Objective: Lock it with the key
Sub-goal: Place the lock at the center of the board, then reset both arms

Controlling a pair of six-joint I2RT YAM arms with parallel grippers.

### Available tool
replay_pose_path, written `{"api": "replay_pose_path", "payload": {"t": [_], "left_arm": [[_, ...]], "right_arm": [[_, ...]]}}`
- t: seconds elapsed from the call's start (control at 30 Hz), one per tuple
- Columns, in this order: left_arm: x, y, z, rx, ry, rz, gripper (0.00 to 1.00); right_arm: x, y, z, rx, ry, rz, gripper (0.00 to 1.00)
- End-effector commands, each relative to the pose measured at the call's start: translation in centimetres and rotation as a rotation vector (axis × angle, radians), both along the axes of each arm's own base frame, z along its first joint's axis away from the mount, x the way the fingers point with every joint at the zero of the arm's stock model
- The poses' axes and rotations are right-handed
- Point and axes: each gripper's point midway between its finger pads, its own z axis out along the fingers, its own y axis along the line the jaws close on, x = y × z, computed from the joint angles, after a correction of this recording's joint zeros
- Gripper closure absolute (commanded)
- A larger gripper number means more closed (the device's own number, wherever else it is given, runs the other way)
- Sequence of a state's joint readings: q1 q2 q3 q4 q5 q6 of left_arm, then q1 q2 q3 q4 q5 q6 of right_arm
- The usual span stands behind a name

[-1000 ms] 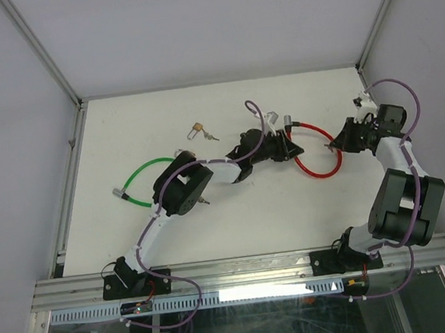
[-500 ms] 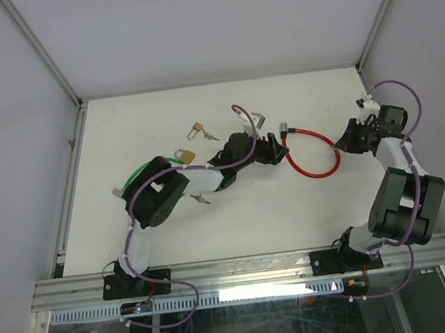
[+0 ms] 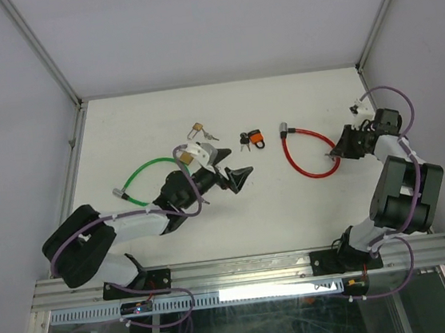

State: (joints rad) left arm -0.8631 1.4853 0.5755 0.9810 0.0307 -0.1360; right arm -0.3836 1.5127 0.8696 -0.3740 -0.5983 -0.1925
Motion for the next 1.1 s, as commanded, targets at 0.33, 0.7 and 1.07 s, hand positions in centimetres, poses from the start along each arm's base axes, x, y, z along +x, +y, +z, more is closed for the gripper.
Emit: {"api": "replay_pose_path", "payload": {"t": [0.33, 0.7, 1.07], "left_arm": [[-6.2, 6.0, -0.9, -0.139, 0.191, -0.129, 0.01], [-6.6, 10.7, 1.1, -0.179, 0.254, 0.011, 0.01], [-6.8, 13.1, 11.9, -0.19, 0.144, 0.096, 0.01]], "right_arm": [[1.7, 1.3, 4.2, -0.077, -0.14, 0.129, 0.36], [-1.7, 2.8, 18.9, -0.267, -0.626, 0.194, 0.0], [-7.6, 8.1, 31.3, -0.116, -0.848, 0.249, 0.0]]}}
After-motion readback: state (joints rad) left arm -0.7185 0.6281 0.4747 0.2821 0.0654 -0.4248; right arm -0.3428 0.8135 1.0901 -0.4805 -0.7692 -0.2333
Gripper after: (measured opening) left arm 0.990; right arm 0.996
